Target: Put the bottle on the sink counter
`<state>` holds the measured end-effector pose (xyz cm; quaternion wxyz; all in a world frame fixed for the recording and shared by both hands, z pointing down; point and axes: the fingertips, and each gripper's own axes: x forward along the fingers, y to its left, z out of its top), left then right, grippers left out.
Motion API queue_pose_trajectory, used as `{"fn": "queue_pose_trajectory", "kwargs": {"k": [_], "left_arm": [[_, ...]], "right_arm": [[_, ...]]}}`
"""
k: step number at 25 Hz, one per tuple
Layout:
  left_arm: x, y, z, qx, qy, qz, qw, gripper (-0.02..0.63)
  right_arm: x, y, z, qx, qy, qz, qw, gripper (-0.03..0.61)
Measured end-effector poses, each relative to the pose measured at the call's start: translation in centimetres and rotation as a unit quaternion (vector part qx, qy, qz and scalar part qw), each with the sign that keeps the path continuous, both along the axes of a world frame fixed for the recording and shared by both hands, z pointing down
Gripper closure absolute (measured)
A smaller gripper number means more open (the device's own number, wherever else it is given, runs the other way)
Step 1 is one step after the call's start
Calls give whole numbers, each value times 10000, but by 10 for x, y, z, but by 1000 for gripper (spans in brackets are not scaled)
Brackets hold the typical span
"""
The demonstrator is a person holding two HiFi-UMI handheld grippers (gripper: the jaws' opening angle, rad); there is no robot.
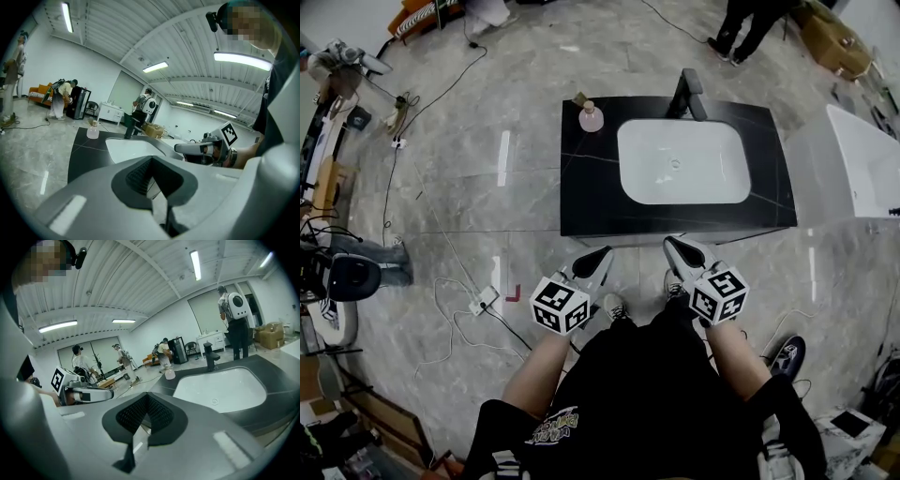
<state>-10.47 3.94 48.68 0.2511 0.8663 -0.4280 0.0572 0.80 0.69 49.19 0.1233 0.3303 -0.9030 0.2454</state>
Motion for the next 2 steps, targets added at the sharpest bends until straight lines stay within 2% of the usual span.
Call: {"fn": "queue_pose_trajectory", "kwargs": {"k": [2], "left_arm": [[-4,4,2,-12,1,3,10000,614]], "right_arm": [[-4,3,0,5,2,2,10000,551]]}}
